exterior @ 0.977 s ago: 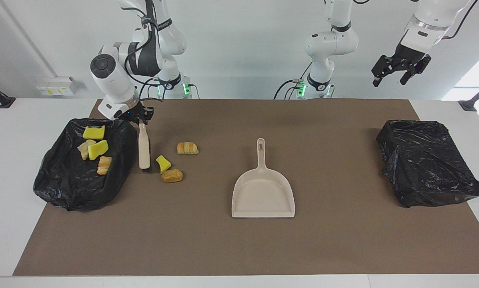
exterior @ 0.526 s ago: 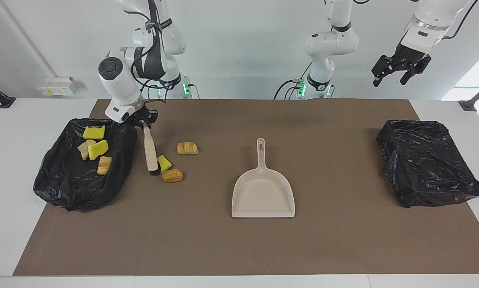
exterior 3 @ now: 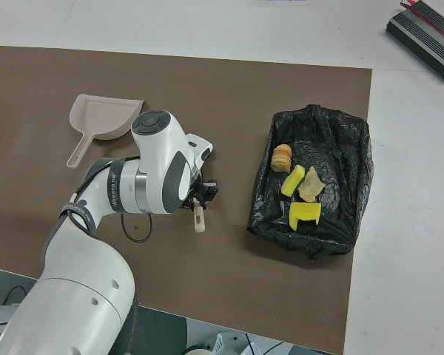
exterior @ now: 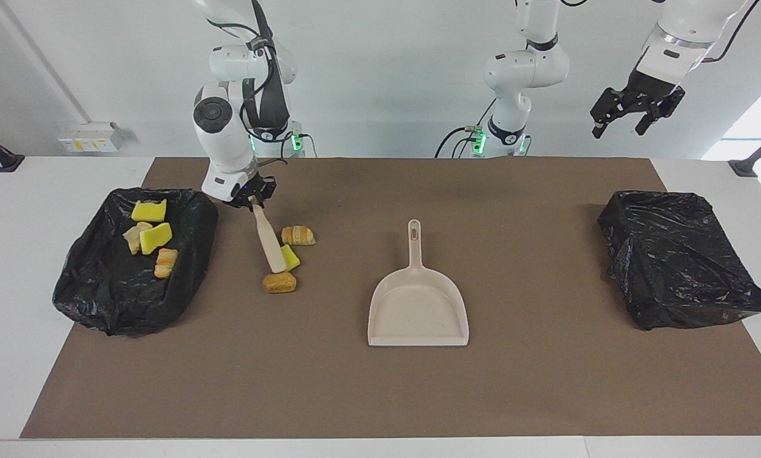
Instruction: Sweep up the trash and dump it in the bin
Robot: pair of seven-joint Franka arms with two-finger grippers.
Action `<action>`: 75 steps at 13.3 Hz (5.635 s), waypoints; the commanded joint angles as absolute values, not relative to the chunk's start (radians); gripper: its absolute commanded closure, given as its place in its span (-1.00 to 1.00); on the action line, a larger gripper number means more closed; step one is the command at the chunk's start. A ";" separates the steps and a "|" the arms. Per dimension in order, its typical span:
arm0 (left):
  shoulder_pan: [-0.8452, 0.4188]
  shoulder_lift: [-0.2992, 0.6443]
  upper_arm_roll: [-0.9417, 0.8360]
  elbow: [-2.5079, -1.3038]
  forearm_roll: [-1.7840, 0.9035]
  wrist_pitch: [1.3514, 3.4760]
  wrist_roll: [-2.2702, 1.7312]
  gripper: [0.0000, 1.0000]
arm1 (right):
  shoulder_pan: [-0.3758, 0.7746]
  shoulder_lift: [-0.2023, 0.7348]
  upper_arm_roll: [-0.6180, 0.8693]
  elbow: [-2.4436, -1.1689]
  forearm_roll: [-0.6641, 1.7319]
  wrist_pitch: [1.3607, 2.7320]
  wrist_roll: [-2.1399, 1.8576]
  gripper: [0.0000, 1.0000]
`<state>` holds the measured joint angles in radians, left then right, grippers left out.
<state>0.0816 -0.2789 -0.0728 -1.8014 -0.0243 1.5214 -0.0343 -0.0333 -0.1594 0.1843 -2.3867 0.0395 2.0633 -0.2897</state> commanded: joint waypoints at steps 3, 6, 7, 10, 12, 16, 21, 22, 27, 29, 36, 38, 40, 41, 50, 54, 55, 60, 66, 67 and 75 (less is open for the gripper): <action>0.092 -0.288 -0.080 -1.799 -0.011 1.506 -0.026 -1.00 | -0.017 -0.124 0.183 -2.315 0.126 1.998 -0.344 1.00; 0.092 -0.288 -0.080 -1.799 -0.011 1.506 -0.026 -1.00 | -0.089 -0.123 0.179 -2.226 0.106 1.927 -0.347 1.00; 0.092 -0.288 -0.080 -1.799 -0.011 1.506 -0.026 -1.00 | -0.109 -0.123 0.178 -2.217 0.100 1.928 -0.345 1.00; 0.075 -0.287 -0.093 -1.799 -0.017 1.514 -0.031 -1.00 | -0.120 -0.110 0.176 -2.212 -0.012 1.985 -0.327 1.00; 0.048 -0.296 -0.117 -1.809 -0.023 1.509 -0.034 -1.00 | -0.161 -0.094 0.176 -2.212 -0.029 2.061 -0.325 1.00; -0.119 -0.272 -0.117 -1.864 -0.060 1.554 -0.115 -1.00 | -0.163 -0.038 0.176 -2.203 -0.072 2.114 -0.282 1.00; -0.317 -0.134 -0.117 -1.914 -0.072 1.820 -0.329 -1.00 | -0.127 -0.038 0.184 -2.221 -0.064 2.092 -0.278 1.00; -0.339 -0.111 -0.117 -1.927 -0.072 1.879 -0.339 -1.00 | -0.115 -0.041 0.186 -2.226 -0.055 2.088 -0.288 1.00; -0.506 0.134 -0.115 -1.933 -0.072 2.156 -0.514 -1.00 | -0.052 -0.054 0.186 -2.233 -0.034 2.048 -0.409 1.00; -0.511 0.201 -0.115 -1.928 -0.072 2.252 -0.511 -1.00 | -0.014 -0.060 0.186 -2.233 0.033 2.031 -0.433 1.00; -0.515 0.252 -0.117 -1.933 -0.071 2.318 -0.411 -1.00 | 0.032 -0.060 0.184 -2.200 0.069 1.962 -0.436 1.00; -0.528 0.252 -0.117 -1.945 -0.072 2.318 -0.397 -1.00 | 0.020 -0.063 0.175 -2.162 0.067 1.909 -0.433 1.00; -0.529 0.253 -0.117 -1.950 -0.072 2.307 -0.336 -1.00 | -0.034 -0.092 0.176 -2.157 0.067 1.887 -0.407 1.00; -0.537 0.256 -0.117 -1.957 -0.072 2.307 -0.327 -0.91 | -0.043 -0.100 0.175 -2.169 0.064 1.891 -0.350 1.00; -0.517 0.267 -0.106 -1.939 -0.063 2.296 -0.324 1.00 | -0.008 -0.307 0.183 -2.446 0.069 1.967 0.070 1.00; -0.425 0.241 -0.103 -1.882 -0.057 2.128 -0.087 1.00 | 0.089 -0.321 0.184 -2.490 0.122 1.976 0.335 1.00; -0.399 0.239 -0.103 -1.872 -0.052 2.108 -0.042 1.00 | 0.116 -0.315 0.184 -2.491 0.130 1.988 0.391 1.00; -0.256 0.157 -0.103 -1.867 0.011 2.001 0.460 1.00 | 0.170 -0.256 0.186 -2.514 0.153 2.115 0.480 1.00; -0.218 0.084 -0.103 -1.916 0.011 1.924 0.914 1.00 | 0.250 -0.074 0.186 -2.375 0.181 2.218 0.545 1.00; -0.222 0.080 -0.103 -1.927 0.011 1.925 0.973 1.00 | 0.253 -0.057 0.187 -2.358 0.179 2.220 0.535 1.00; -0.325 0.091 -0.106 -2.034 0.015 2.052 1.000 1.00 | 0.301 -0.038 0.189 -2.312 0.178 2.197 0.357 1.00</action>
<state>-0.2952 0.1103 -0.1171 -1.9859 -0.0021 2.0005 1.0005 0.2807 -0.0503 0.1876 -2.3259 0.1555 2.2075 0.3931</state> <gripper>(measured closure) 0.670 0.744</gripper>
